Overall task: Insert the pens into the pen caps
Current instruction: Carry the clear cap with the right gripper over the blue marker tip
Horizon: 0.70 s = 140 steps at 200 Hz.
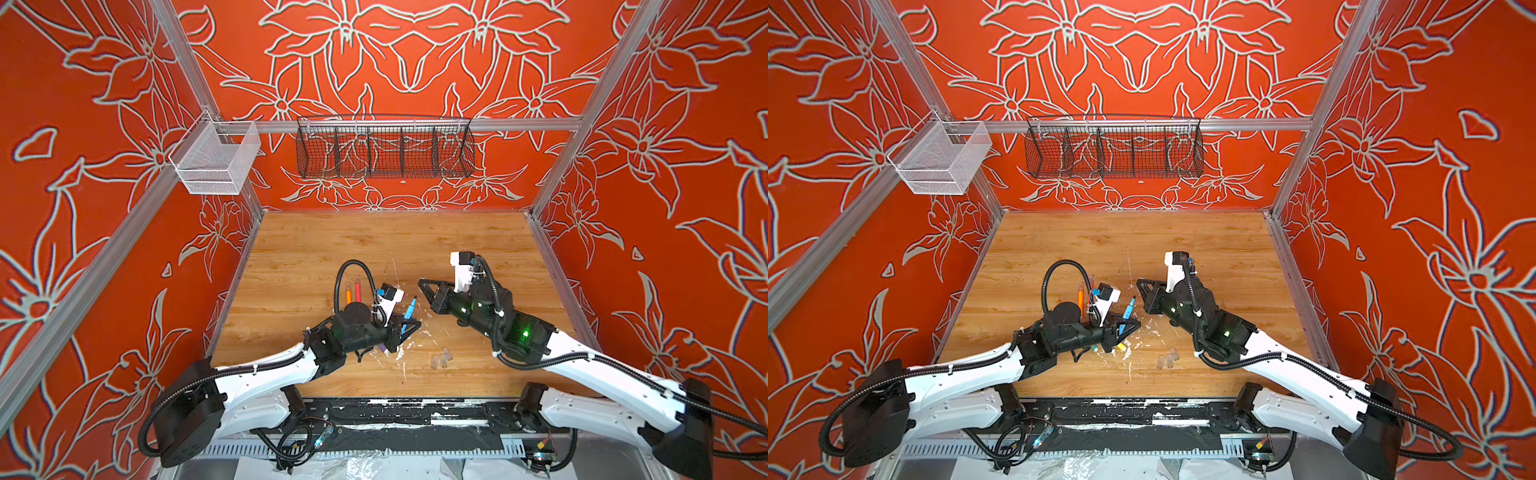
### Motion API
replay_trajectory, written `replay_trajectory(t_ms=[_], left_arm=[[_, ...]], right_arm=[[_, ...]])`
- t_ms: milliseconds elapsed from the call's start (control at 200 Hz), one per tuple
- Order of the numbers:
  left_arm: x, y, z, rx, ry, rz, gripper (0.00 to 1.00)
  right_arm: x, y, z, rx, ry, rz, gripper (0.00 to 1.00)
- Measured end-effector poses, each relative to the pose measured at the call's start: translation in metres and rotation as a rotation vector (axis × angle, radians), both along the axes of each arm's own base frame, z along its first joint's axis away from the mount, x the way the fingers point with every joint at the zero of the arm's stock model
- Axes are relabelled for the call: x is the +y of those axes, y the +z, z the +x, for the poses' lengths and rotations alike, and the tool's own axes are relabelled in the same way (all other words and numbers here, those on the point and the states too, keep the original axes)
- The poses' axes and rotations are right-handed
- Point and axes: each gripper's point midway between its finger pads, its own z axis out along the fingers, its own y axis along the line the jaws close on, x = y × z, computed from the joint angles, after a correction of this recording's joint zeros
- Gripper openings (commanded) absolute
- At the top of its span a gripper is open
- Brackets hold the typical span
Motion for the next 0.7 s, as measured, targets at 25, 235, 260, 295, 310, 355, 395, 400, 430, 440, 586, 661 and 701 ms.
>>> replay_trajectory(t_ms=[25, 235, 260, 295, 310, 355, 395, 400, 430, 440, 586, 661, 701], left_arm=[[0.0, -0.001, 0.0, 0.001, 0.0, 0.001, 0.0], [0.0, 0.0, 0.0, 0.003, 0.001, -0.001, 0.0], [0.0, 0.0, 0.0, 0.003, 0.001, -0.001, 0.0], [0.0, 0.0, 0.0, 0.003, 0.002, -0.001, 0.0], [0.0, 0.0, 0.0, 0.003, 0.002, -0.001, 0.0], [0.0, 0.0, 0.0, 0.003, 0.004, -0.001, 0.0], [0.0, 0.0, 0.001, 0.003, 0.005, -0.001, 0.0], [0.0, 0.0, 0.001, 0.003, 0.005, -0.001, 0.0], [0.001, -0.001, 0.001, 0.003, 0.007, 0.0, 0.0], [0.001, -0.001, 0.001, 0.003, 0.008, 0.0, 0.0], [0.002, -0.002, 0.002, 0.003, 0.015, 0.003, 0.0], [0.003, -0.005, 0.001, 0.006, 0.019, 0.008, 0.0], [0.004, -0.007, 0.001, 0.008, 0.021, 0.011, 0.0]], right_arm=[[0.001, -0.001, 0.0, 0.001, 0.001, -0.001, 0.0], [0.007, -0.002, 0.001, -0.003, 0.009, 0.007, 0.0], [0.008, -0.001, 0.001, -0.004, 0.011, 0.008, 0.0], [0.009, -0.001, 0.001, -0.005, 0.012, 0.01, 0.0], [0.009, -0.001, 0.001, -0.005, 0.013, 0.011, 0.0], [0.009, -0.001, 0.0, -0.006, 0.014, 0.015, 0.0], [0.01, -0.002, 0.0, -0.006, 0.015, 0.018, 0.0], [0.01, -0.002, 0.0, -0.006, 0.015, 0.018, 0.0], [0.01, -0.004, 0.0, -0.003, 0.015, 0.019, 0.0], [0.01, -0.005, 0.0, -0.002, 0.015, 0.018, 0.0], [0.01, -0.016, -0.002, 0.018, 0.016, 0.009, 0.0], [0.011, -0.018, -0.003, 0.021, 0.018, 0.01, 0.0], [0.01, -0.019, -0.003, 0.021, 0.017, 0.01, 0.0]])
